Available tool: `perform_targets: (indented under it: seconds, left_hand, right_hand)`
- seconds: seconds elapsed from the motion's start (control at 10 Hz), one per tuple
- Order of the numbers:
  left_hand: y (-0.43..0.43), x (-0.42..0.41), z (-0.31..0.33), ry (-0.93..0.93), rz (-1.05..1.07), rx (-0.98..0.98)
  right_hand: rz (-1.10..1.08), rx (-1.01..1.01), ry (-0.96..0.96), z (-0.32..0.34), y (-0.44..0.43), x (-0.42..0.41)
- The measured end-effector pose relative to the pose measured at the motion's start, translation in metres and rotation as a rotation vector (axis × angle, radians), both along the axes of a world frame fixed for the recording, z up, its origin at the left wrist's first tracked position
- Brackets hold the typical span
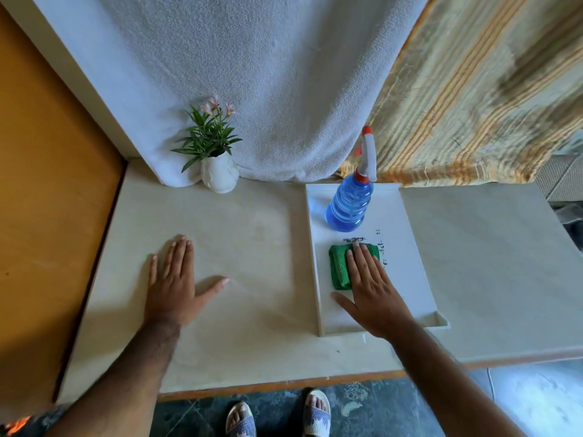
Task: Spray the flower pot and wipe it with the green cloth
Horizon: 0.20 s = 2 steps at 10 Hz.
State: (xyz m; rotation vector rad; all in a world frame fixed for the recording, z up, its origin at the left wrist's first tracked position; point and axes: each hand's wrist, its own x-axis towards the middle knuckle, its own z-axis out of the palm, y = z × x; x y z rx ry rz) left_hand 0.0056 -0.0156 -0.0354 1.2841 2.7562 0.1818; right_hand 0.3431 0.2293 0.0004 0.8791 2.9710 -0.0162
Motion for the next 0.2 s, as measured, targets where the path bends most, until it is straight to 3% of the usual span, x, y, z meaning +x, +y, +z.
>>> perform_targets:
  seconds: [0.2]
  left_hand:
    - [0.0017,0.0004,-0.0051,-0.063,0.020,-0.026]
  right_hand:
    - [0.006,-0.050,-0.030,0.0136,-0.0017,-0.0034]
